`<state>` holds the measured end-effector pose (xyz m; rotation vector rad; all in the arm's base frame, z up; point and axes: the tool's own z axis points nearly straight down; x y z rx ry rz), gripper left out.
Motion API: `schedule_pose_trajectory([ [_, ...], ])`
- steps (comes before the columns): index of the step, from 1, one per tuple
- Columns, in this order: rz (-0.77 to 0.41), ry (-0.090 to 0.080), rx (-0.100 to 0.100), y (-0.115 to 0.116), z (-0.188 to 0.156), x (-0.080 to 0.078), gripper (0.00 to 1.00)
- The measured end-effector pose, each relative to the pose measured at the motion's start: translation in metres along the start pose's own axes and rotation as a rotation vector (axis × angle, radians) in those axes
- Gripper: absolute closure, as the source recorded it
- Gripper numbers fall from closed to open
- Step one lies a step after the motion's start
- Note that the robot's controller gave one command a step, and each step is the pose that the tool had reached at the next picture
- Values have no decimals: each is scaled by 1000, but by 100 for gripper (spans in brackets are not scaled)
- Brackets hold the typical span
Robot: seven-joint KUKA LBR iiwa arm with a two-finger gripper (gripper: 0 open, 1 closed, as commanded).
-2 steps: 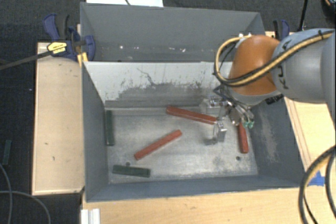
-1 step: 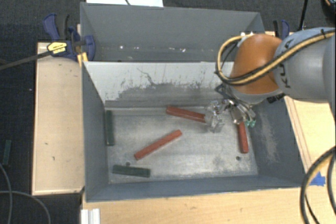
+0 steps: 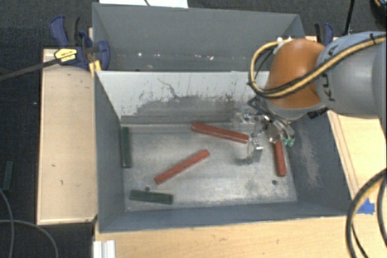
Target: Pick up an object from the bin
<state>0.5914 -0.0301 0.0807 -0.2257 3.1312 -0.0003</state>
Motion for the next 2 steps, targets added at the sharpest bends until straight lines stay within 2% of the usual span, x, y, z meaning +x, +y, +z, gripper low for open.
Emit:
schedule_pose_trajectory([
  [1,120,4,-1,-1,10,1,0],
  [2,117,3,-1,-2,10,1,100],
])
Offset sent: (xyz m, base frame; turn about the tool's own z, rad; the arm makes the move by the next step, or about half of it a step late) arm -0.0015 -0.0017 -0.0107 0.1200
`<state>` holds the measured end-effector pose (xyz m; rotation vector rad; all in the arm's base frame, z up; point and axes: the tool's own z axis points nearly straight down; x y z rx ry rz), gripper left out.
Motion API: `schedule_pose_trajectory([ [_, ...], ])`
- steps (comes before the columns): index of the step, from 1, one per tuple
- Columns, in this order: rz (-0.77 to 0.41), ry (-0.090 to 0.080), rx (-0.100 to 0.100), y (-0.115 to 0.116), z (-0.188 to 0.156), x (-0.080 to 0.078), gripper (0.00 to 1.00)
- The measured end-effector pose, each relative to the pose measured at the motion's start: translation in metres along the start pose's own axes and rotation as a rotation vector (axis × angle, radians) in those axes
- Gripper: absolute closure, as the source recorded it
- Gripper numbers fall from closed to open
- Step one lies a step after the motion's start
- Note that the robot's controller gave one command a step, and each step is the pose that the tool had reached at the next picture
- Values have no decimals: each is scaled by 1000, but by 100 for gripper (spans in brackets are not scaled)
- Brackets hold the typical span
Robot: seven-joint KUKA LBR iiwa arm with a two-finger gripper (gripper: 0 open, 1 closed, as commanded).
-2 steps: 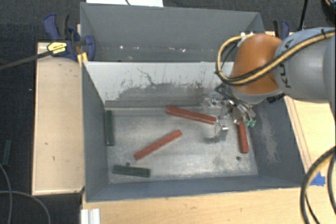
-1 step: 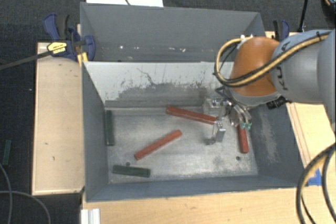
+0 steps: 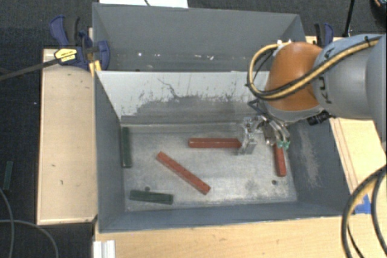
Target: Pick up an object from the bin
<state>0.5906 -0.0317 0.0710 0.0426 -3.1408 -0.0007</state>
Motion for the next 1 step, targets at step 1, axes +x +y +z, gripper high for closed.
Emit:
schedule_pose_trajectory([
  [1,-560,2,0,-24,0,23,100],
])
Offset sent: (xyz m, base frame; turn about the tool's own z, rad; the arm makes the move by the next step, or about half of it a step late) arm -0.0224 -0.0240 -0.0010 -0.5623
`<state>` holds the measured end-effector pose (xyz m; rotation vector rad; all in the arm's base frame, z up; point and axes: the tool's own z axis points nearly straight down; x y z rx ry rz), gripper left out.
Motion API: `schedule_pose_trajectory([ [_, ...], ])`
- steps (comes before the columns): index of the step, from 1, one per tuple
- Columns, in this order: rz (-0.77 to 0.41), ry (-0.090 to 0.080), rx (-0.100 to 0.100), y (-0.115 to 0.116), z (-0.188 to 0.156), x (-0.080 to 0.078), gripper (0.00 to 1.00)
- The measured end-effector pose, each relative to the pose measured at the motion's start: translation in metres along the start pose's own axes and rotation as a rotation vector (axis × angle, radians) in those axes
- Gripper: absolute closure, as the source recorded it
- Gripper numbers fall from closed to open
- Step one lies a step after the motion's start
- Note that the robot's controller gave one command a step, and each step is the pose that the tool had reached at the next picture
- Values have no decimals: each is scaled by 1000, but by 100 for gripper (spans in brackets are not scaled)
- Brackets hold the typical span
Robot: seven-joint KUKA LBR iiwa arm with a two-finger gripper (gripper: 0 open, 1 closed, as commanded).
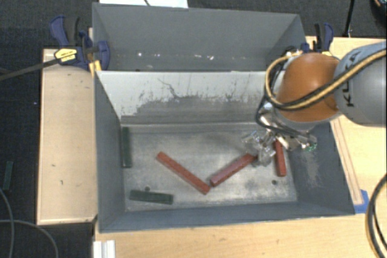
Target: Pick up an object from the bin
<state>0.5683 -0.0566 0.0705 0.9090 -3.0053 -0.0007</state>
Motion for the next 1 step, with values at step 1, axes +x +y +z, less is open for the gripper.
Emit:
schedule_pose_trajectory([
  [1,39,-10,8,1,-153,19,100],
])
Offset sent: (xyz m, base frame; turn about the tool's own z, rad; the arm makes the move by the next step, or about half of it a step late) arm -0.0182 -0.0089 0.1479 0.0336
